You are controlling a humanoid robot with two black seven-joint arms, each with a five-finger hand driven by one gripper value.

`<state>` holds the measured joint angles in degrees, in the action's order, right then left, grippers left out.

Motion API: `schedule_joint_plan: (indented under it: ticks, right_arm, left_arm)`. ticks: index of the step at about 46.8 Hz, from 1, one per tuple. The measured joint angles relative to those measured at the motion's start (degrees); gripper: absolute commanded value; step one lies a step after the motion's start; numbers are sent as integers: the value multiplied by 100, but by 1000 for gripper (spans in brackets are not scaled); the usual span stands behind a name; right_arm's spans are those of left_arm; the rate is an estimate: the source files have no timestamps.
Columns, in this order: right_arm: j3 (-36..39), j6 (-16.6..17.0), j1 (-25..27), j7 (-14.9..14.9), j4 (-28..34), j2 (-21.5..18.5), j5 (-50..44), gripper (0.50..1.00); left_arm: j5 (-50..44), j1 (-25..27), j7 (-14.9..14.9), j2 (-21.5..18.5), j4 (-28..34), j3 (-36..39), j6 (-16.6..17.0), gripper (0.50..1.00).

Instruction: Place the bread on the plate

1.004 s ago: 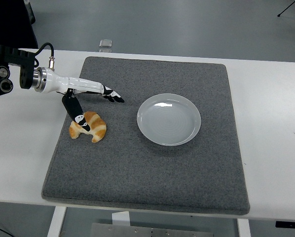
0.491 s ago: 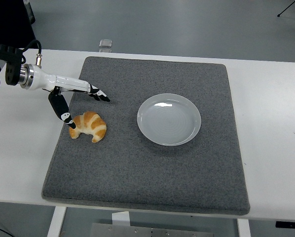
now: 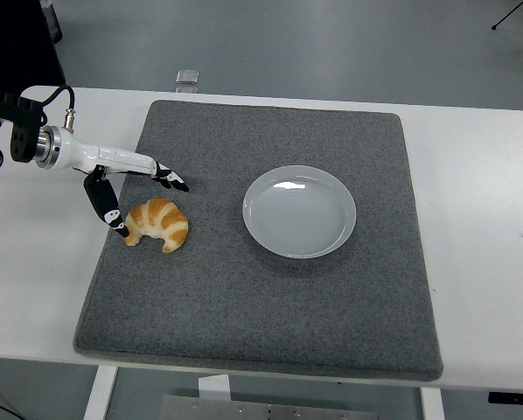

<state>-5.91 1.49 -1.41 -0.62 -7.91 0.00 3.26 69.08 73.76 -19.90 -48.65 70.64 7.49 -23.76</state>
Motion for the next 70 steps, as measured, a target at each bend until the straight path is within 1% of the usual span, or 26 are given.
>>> schedule_joint_plan:
  ticks: [6, 11, 17, 28, 32, 38, 40, 42, 45, 48, 49, 53, 59, 61, 62, 64, 65, 67, 68, 70]
  right_arm:
    - [2, 0, 0, 1, 0, 0, 0, 952]
    - [1, 0, 0, 1, 0, 0, 0, 952]
    - [2, 0, 0, 1, 0, 0, 0, 952]
    - [2, 0, 1, 0, 0, 0, 0, 952]
    - [2, 0, 1, 0, 0, 0, 0, 952]
    - [2, 0, 0, 1, 0, 0, 0, 952]
    - [2, 0, 1, 0, 0, 0, 0, 952]
    - [2, 0, 0, 1, 0, 0, 0, 952]
    - [2, 0, 0, 0, 0, 0, 0, 952]
    - [2, 0, 0, 0, 0, 0, 0, 952]
    - [2, 0, 0, 0, 0, 0, 0, 952]
    - [0, 0, 0, 0, 0, 0, 0, 952]
    - [1, 0, 0, 0, 0, 0, 0, 952]
    - [2, 0, 0, 0, 0, 0, 0, 952]
    - [2, 0, 0, 0, 0, 0, 0, 952]
    - [2, 0, 0, 0, 0, 0, 0, 952]
    - [2, 0, 0, 0, 0, 0, 0, 952]
    - [2, 0, 0, 1, 0, 0, 0, 952]
    - [2, 0, 0, 1, 0, 0, 0, 952]
    - [1, 0, 1, 0, 0, 0, 0, 954]
  left_arm:
    - [1, -151, 16, 165, -85, -4, 74, 1000]
    - [1, -201, 27, 195, -118, -4, 112, 1000]
    - [1, -279, 112, 206, -124, -3, 265, 996]
    - [1, -360, 127, 414, -233, -2, 294, 981]
    - [1, -362, 131, 446, -251, -2, 297, 969]
    - [5, -362, 135, 460, -253, -1, 301, 930]
    - [7, -362, 135, 461, -253, -1, 302, 902]
    - [9, -362, 135, 461, -253, -1, 307, 896]
    - [26, -362, 135, 461, -253, -2, 323, 866]
    - [140, -362, 135, 462, -254, -2, 336, 851]
    - [202, -362, 134, 462, -255, -2, 338, 836]
    - [335, -362, 134, 462, -258, -5, 365, 821]
    - [361, -362, 135, 462, -265, -9, 453, 774]
    - [372, -354, 135, 462, -279, -9, 457, 722]
    - [376, -351, 136, 465, -289, -13, 457, 705]
    - [379, -348, 136, 468, -304, -17, 464, 696]
    - [380, -347, 136, 474, -311, -17, 466, 673]
    - [385, -339, 136, 501, -325, -17, 467, 585]
    - [388, -337, 136, 512, -332, -18, 467, 555]
    - [399, -337, 136, 524, -338, -25, 468, 523]
